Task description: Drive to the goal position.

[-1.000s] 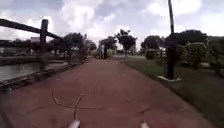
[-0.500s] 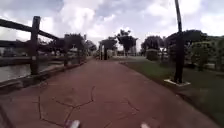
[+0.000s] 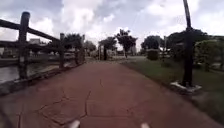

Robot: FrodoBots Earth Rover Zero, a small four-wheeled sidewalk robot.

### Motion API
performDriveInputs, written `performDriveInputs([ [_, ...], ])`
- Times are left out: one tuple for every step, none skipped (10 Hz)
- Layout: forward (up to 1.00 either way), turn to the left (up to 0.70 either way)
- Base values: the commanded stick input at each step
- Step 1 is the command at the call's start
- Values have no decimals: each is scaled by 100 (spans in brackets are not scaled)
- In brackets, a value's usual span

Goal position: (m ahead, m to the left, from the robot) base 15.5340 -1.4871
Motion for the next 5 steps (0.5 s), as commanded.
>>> performDriveInputs([
  [70, 0],
  [70, 0],
  [70, 0],
  [70, 26],
  [70, 33],
])
